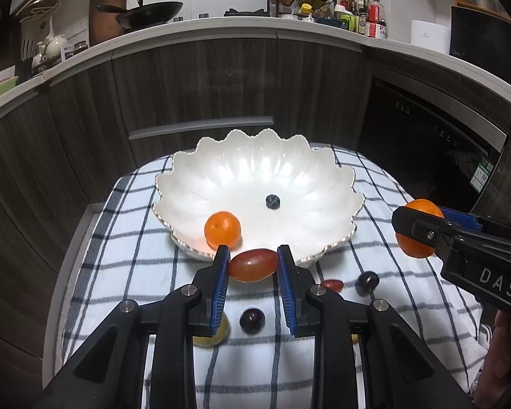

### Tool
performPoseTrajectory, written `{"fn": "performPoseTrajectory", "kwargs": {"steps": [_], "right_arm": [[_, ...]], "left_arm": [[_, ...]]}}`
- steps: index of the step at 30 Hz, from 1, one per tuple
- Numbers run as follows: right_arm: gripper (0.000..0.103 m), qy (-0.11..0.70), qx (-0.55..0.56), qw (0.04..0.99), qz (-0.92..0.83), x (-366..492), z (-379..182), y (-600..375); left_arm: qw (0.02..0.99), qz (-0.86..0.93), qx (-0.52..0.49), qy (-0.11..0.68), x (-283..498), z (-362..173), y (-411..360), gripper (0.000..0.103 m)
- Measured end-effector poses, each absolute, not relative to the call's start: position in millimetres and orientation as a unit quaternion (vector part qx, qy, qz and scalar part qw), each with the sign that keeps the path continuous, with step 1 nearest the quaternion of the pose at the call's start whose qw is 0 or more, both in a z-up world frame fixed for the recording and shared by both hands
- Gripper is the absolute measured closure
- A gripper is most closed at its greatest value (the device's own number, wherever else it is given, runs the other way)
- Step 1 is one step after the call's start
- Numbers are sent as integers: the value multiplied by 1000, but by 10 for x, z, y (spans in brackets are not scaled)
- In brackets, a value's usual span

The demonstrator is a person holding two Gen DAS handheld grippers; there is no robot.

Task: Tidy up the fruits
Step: 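Lift the mandarin and red grape and carry both over the bowl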

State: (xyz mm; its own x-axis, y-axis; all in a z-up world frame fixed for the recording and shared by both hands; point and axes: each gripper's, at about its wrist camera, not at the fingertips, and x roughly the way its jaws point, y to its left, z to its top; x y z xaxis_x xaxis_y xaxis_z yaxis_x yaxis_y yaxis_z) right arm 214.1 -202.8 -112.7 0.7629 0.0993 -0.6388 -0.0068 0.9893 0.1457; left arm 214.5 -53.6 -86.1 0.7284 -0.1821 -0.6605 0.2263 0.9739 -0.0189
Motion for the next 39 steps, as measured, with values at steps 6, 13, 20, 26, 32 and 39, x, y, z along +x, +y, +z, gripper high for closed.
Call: {"fn": "performPoseTrajectory", "kwargs": {"steps": [6, 13, 20, 26, 32, 39], "right_arm": [[60, 337, 65, 939, 28, 2248, -1069, -2025], [60, 333, 62, 940, 27, 2417, -1036, -2038], [60, 333, 63, 941, 26, 2526, -1028, -2044], [60, 336, 64, 939, 25, 2704, -1049, -2073], [60, 340, 63, 938, 24, 2876, -1090, -2082], [60, 341, 62, 938, 24, 3016, -1127, -2088]], "left_arm": [[929, -111, 26, 353, 2295, -847, -557, 75], [927, -113, 26, 357, 2469, -871, -584, 75], [925, -115, 23, 361, 2639, -889, -598, 75], [923, -115, 21, 367, 2777, -943, -618, 75], [921, -112, 20, 372, 2925, -989, -627, 75], [921, -111, 21, 374, 3069, -1016, -642, 75]]}}
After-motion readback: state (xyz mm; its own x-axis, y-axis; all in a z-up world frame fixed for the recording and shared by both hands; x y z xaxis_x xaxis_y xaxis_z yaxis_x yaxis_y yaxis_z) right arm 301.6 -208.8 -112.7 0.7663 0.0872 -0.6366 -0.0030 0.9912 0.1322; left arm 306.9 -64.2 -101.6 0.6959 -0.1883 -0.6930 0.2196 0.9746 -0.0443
